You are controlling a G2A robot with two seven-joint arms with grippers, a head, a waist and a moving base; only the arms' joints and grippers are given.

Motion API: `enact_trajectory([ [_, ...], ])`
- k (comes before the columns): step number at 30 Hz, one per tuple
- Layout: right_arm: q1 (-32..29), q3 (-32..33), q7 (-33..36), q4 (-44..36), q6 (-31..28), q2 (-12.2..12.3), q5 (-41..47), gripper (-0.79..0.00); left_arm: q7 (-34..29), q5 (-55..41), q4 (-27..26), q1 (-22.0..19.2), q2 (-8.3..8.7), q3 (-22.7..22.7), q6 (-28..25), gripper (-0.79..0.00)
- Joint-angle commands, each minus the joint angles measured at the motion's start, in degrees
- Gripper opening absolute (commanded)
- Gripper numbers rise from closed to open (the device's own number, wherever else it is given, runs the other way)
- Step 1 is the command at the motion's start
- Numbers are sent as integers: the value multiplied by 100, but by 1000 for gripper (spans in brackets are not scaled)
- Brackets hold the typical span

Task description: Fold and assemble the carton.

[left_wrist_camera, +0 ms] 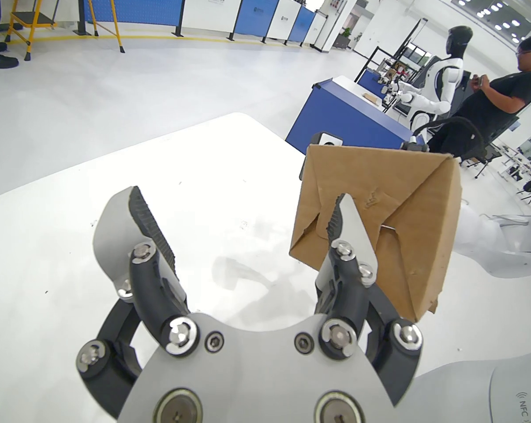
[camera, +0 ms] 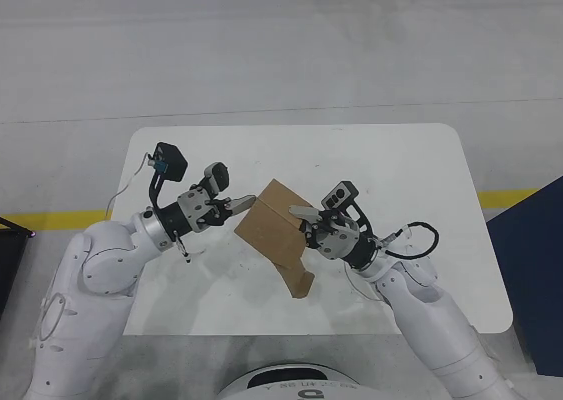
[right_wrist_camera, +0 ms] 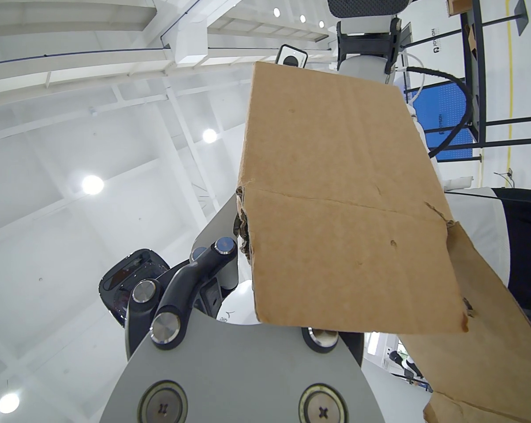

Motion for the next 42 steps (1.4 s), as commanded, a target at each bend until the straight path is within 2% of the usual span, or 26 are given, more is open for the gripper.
enact_trajectory([
  [1,-9,-1,-1,-14,10,3,-18,-785,-27,-60,2,23,13,-18,-34,0],
  [16,-69,-11,-66,-109,12,11,-13,-785,-197,-266,-63,254,103,-114,-159,0],
  [36,-105,-84,-26,-139,20,20,-49,-785,-133,-240,-98,153,151,164,-68,0],
  [42,-108,-82,-32,-150,35,27,-76,-785,-92,-218,-120,204,181,61,-24,0],
])
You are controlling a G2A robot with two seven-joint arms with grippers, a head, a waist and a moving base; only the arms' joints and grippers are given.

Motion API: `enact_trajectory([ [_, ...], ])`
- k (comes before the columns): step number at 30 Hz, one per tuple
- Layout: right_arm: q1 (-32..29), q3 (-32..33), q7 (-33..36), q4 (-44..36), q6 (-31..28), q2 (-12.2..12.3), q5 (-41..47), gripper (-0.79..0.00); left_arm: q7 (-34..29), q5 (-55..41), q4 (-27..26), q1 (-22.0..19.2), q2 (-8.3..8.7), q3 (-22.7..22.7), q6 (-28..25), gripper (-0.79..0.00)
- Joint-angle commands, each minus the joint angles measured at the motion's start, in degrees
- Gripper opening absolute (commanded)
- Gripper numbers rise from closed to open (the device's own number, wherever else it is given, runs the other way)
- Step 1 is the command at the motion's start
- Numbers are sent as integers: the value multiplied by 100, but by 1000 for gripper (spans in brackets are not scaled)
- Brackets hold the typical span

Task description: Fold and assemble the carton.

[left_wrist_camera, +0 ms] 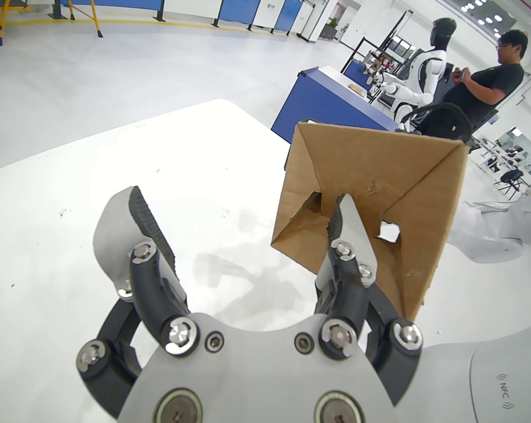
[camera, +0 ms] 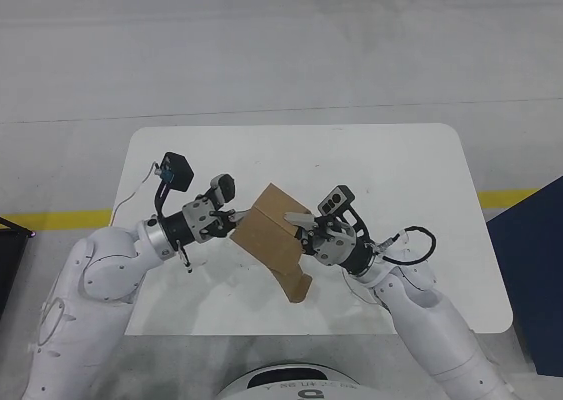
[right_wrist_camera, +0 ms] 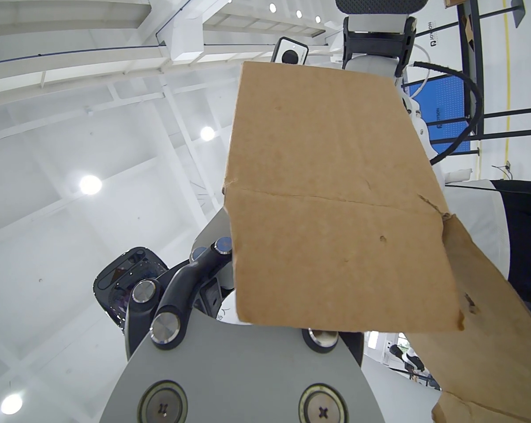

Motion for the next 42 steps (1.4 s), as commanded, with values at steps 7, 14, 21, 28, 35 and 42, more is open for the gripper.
enact_trajectory([
  [7,3,1,37,-3,4,4,45,-785,140,2,-69,194,53,-336,44,0],
  [14,73,-13,1086,510,14,-43,1305,-785,209,-165,-179,235,78,-428,29,0],
  [21,197,-36,1982,1092,203,-63,1780,-785,549,-485,-161,170,79,-564,194,0],
  [28,236,-162,2569,1316,503,-89,2123,-785,572,-393,-285,-358,35,-73,489,0],
  [35,303,-204,2959,1608,608,-118,2361,-785,69,-528,-190,-1029,-36,904,326,0],
  [42,277,-184,3074,1680,556,-130,2393,-785,-326,-712,-41,-1311,-62,1371,141,0],
])
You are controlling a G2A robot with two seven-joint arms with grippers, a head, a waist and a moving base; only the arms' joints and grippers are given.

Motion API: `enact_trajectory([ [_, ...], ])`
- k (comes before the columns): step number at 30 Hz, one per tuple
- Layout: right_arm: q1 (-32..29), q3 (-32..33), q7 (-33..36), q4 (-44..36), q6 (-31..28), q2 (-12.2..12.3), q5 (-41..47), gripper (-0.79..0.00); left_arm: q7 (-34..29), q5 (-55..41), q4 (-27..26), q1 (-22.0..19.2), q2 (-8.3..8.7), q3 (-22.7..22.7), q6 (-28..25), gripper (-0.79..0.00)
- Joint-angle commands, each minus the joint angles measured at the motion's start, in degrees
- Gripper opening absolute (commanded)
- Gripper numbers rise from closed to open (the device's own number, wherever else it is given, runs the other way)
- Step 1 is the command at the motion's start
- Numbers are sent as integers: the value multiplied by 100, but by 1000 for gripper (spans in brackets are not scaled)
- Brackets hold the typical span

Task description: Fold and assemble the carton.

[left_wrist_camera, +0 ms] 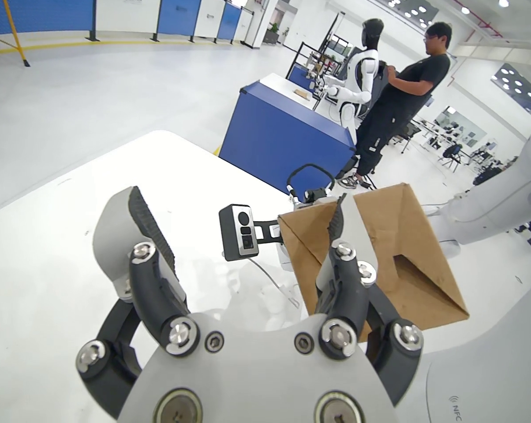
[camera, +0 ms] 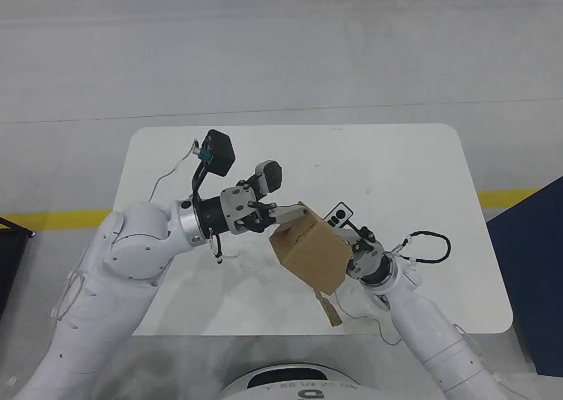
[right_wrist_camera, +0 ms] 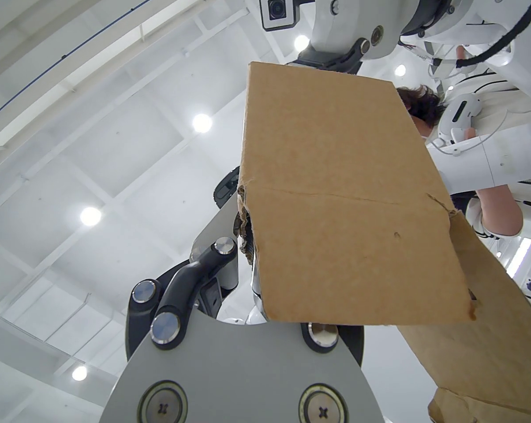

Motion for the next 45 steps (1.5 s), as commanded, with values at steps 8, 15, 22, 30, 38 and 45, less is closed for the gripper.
enact_trajectory([
  [8,-71,95,50,-27,7,-10,182,-785,-187,-57,55,-32,29,59,-83,0],
  [15,-56,75,10,-82,62,-20,106,-785,-195,29,-11,28,45,119,-69,0],
  [22,-61,80,-21,-112,71,-26,49,-785,-97,137,-26,46,53,153,-47,0],
  [30,-146,213,-119,-173,-47,-8,-99,-785,136,167,-141,333,150,-562,80,0],
  [38,-209,375,-349,-295,-177,41,-610,-785,259,141,-324,920,245,-1252,76,0],
  [45,-209,375,-349,-295,-177,41,-610,-785,473,177,-270,1312,258,-1290,135,0],
])
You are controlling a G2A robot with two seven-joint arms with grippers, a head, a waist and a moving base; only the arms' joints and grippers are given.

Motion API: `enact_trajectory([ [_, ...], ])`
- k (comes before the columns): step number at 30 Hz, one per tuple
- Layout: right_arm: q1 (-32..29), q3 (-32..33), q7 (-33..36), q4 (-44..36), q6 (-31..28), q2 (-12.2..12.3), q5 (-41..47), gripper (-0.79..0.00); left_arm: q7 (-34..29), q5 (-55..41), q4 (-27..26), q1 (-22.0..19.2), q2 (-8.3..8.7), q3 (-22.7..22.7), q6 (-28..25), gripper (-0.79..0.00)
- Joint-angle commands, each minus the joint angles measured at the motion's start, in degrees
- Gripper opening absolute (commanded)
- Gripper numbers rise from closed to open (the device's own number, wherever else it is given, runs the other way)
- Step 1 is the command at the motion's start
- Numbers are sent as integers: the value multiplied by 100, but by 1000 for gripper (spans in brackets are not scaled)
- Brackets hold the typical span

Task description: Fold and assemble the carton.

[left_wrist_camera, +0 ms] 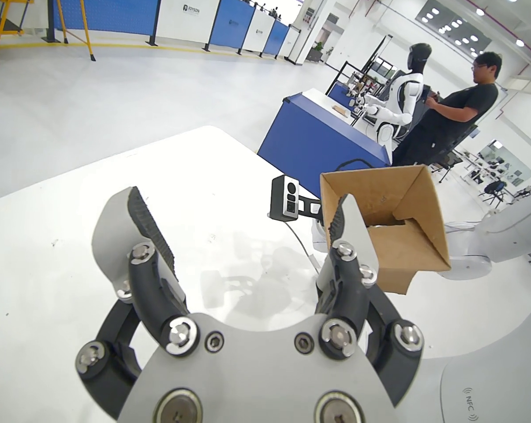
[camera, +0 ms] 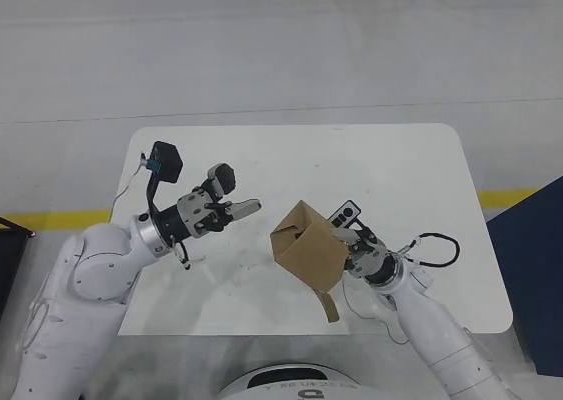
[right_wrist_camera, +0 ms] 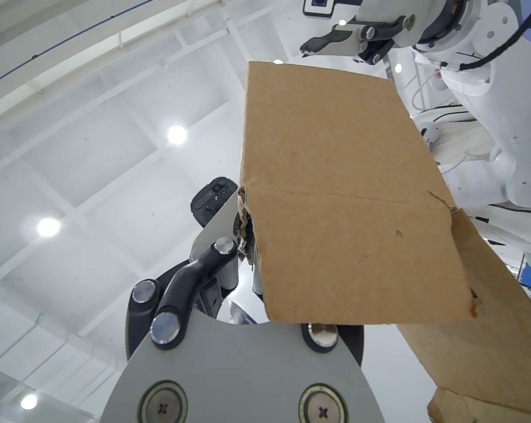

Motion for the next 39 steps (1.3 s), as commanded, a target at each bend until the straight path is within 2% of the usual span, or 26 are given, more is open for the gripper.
enact_trajectory([
  [1,0,0,0,0,0,0,-1,-785,84,22,40,86,1,-1,21,0],
  [6,8,7,-422,-217,84,42,-629,-785,165,191,112,209,10,-17,50,0],
  [9,78,41,-651,-381,322,118,-1540,-785,193,301,117,225,12,21,32,0],
  [12,126,68,-762,-545,613,176,-2034,-785,206,438,154,198,14,48,31,0],
  [14,203,140,-987,-745,837,246,-2797,-785,224,515,175,189,15,72,36,0],
  [15,202,214,-1029,-871,873,273,-2948,-785,242,528,189,189,15,80,32,0],
  [17,123,457,-1212,-989,792,277,-2487,-785,271,536,216,191,18,67,35,0],
  [19,226,202,-1279,-1148,1395,377,-3972,-785,284,508,252,209,23,44,13,0],
  [21,241,471,-1428,-1183,1333,381,-3520,-785,290,526,273,215,29,14,7,0],
  [23,169,654,-1694,-1317,1221,405,-3584,-785,320,501,266,235,33,-14,0,0],
  [27,123,680,-1615,-1574,1410,455,-3718,-785,246,556,285,267,49,-42,-38,0],
  [34,34,881,-1778,-1748,1219,486,-3420,-785,302,669,397,305,58,-5,-123,0],
  [39,-25,944,-1772,-1759,1179,502,-3136,-785,297,569,392,326,55,188,-400,0],
])
